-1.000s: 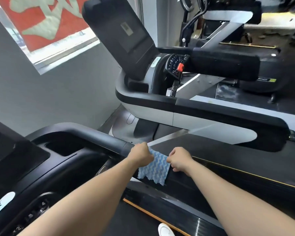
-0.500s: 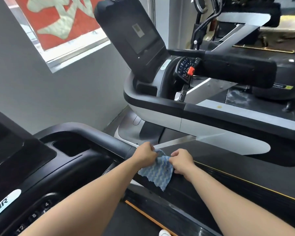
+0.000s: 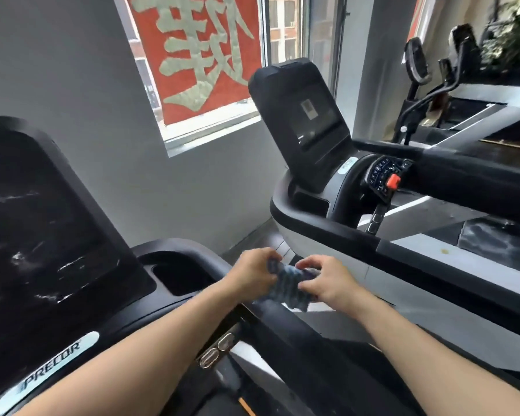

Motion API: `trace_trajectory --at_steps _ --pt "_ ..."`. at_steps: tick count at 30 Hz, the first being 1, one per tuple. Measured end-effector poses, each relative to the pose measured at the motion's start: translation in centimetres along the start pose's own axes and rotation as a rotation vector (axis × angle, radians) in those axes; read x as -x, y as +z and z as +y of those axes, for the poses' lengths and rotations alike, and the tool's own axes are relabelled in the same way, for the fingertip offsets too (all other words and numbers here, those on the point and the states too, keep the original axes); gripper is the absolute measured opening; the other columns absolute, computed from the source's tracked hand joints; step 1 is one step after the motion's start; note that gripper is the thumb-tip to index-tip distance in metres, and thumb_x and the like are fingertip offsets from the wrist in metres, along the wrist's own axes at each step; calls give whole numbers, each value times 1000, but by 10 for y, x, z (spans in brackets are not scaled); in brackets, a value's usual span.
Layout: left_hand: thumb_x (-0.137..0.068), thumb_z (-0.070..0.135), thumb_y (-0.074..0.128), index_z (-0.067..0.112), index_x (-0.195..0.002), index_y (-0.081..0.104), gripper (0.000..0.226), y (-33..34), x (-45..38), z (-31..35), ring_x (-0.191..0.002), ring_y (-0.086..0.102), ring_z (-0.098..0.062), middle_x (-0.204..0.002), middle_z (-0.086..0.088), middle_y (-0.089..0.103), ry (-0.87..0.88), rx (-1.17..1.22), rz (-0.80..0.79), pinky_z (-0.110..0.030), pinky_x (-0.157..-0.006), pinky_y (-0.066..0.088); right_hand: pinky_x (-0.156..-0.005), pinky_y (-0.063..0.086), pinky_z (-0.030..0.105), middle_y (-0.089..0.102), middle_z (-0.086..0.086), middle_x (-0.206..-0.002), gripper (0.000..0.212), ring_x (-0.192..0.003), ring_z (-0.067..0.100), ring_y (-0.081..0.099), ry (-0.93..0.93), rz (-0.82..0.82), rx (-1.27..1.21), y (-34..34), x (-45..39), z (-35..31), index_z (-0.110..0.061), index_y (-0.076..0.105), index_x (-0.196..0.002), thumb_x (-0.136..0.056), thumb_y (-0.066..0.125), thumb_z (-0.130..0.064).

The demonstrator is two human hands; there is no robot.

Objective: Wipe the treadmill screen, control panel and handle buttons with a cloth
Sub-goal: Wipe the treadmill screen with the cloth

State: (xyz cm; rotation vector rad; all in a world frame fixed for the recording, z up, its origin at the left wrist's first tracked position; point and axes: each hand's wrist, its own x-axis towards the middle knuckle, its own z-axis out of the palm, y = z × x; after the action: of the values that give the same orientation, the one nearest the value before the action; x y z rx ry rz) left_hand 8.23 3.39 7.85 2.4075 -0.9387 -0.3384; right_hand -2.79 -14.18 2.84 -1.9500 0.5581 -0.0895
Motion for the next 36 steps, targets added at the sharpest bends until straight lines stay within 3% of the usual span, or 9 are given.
trace_trajectory --at_steps 7,10,12,15,19,26,28,31,36 --pt "-90 20 69 15 -107 76 18 -67 12 -18 -97 64 -26 -102 -6 65 26 -71 287 -32 -89 50 -65 41 9 71 -12 -82 11 -78 5 65 -308 95 237 12 -15 -85 -25 79 -90 -86 76 -16" --pt "-92 24 71 16 -104 74 15 -99 23 -28 -100 57 -18 -108 -3 54 -5 -1 360 -16 -90 43 -67 47 24 75 -9 -74 11 -67 5 64 -382 35 121 18 -24 -113 -26 76 -84 -85 76 -15" --pt "-93 24 71 16 -100 72 11 -120 31 -31 -99 60 -15 -109 -2 61 -30 73 370 -12 -84 41 -69 49 32 74 -4 -74 3 -66 7 61 -403 -30 -21 22 -27 -133 -21 75 -86 -84 77 -21" --pt "-90 37 67 18 -97 65 20 -146 50 -32 -80 65 -12 -88 -1 71 -64 237 415 -29 -74 51 -74 50 36 72 5 -79 18 -74 13 62 -421 -134 -265 34 -28 -162 -13 74 -91 -85 78 -29" --pt "-97 35 67 25 -98 61 12 -165 79 -42 -75 65 -12 -89 -9 74 -73 349 502 -45 -76 56 -70 52 36 73 9 -83 11 -77 21 65 -392 -285 -529 64 -33 -192 -5 69 -97 -96 73 -15" --pt "-95 37 70 29 -101 66 11 -191 133 -65 -79 69 -15 -93 -8 77 -155 476 639 -51 -80 58 -85 59 57 77 20 -91 9 -81 32 73 -468 -374 -444 133 -39 -232 -15 74 -92 -99 70 -12" --pt "-94 34 70 30 -101 66 9 -197 149 -77 -78 69 -16 -92 -8 77 -205 503 680 -53 -78 59 -84 60 56 78 17 -90 8 -85 37 75 -492 -403 -406 154 -38 -244 -17 74 -92 -98 72 -13" --pt "-94 30 69 31 -102 66 8 -211 170 -97 -78 71 -20 -91 -6 77 -262 508 734 -53 -78 59 -78 61 48 78 16 -88 5 -77 26 74 -509 -434 -396 185 -32 -264 -11 73 -93 -99 72 -12" --pt "-100 19 68 31 -101 67 13 -240 192 -136 -76 70 -15 -87 -2 76 -307 492 803 -45 -74 59 -84 62 60 79 11 -89 6 -89 40 75 -529 -465 -372 234 -25 -298 -21 74 -92 -95 75 -26"
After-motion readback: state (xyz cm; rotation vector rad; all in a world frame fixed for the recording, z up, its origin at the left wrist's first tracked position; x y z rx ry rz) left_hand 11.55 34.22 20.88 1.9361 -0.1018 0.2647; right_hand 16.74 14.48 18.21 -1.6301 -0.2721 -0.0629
